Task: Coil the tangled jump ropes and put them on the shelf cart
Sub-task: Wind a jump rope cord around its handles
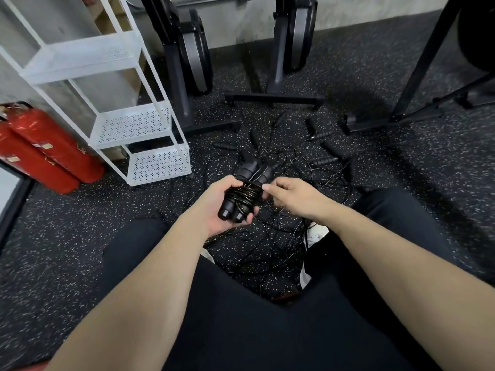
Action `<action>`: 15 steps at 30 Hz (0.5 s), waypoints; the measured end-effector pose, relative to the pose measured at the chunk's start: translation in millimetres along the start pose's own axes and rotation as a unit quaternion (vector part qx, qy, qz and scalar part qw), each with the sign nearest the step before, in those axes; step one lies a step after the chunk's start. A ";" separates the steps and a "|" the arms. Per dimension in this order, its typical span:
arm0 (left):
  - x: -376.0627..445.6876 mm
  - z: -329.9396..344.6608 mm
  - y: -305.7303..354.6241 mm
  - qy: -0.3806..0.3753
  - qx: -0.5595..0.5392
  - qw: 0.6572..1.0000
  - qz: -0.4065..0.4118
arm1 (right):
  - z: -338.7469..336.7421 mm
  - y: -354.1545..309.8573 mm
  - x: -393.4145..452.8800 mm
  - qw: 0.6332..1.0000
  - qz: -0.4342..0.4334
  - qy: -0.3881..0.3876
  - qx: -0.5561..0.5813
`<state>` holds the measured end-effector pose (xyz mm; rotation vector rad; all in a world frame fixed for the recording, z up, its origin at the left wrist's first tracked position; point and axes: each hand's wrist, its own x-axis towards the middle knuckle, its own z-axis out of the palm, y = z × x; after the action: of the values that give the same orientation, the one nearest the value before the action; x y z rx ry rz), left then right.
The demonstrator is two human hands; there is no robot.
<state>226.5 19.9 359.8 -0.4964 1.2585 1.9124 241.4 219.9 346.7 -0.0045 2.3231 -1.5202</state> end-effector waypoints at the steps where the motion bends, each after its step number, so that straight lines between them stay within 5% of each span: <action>1: -1.2 0.8 -0.1 -0.007 0.002 1.000 -0.001 | -1.0 0.8 -0.4 1.000 0.004 -0.007 0.010; 15: -6.7 0.5 5.2 -0.009 0.014 0.999 0.040 | -6.7 -0.2 -5.9 0.999 -0.017 -0.023 0.017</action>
<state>226.6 16.6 367.6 -0.4196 1.3103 1.9572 244.8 226.9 351.0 -0.0702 2.2731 -1.5588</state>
